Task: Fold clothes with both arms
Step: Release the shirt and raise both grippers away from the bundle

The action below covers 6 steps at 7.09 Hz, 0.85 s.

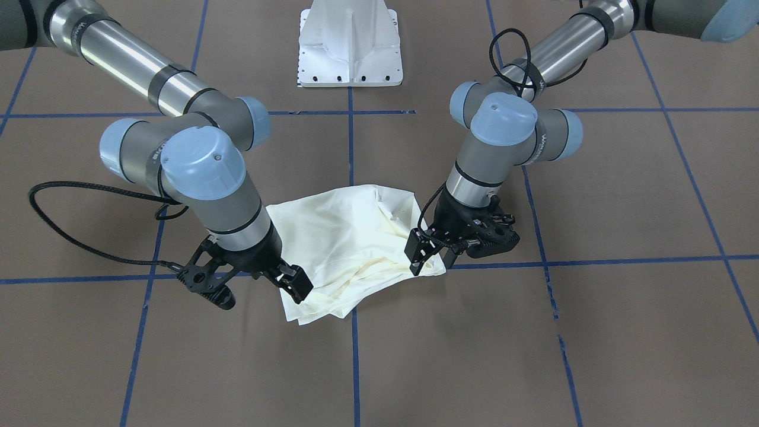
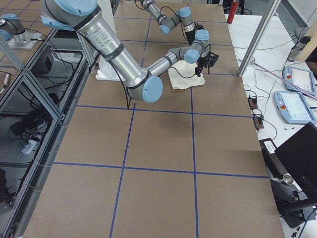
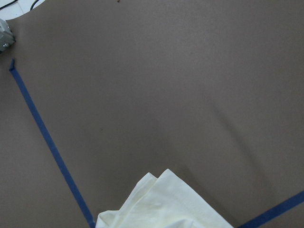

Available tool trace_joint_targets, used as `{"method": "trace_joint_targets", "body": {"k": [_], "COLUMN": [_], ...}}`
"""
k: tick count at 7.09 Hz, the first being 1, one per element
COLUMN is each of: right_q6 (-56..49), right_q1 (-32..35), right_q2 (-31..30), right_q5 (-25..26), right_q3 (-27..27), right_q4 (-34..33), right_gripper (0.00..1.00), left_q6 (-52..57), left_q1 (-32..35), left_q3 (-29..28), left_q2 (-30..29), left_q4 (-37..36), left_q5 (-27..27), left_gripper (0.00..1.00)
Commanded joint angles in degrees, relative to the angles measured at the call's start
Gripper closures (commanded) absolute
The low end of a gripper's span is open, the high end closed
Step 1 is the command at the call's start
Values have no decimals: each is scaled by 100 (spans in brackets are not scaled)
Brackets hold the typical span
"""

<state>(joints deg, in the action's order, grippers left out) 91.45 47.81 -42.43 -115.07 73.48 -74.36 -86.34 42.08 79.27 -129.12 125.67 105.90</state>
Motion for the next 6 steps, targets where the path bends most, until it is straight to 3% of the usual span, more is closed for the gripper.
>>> {"method": "trace_joint_targets", "body": {"k": [1, 3, 4, 6], "right_q6": [-1027, -2117, -2453, -2676], "right_q1": [342, 676, 782, 1002], "right_q2": [-211, -580, -617, -678], "right_q5": [-174, -209, -209, -331], "right_q3": [392, 1078, 1150, 1168], "right_q4": [-768, -1578, -1790, -1819], "right_gripper": [0, 0, 0, 0], "left_q6": [73, -75, -355, -559], "left_q1": [108, -171, -304, -367], "left_q3": [158, 430, 388, -224], "left_q2": [394, 493, 571, 616], "left_q4": [694, 791, 1367, 2624], "left_q5": [912, 950, 942, 924], "left_gripper": [0, 0, 0, 0]}}
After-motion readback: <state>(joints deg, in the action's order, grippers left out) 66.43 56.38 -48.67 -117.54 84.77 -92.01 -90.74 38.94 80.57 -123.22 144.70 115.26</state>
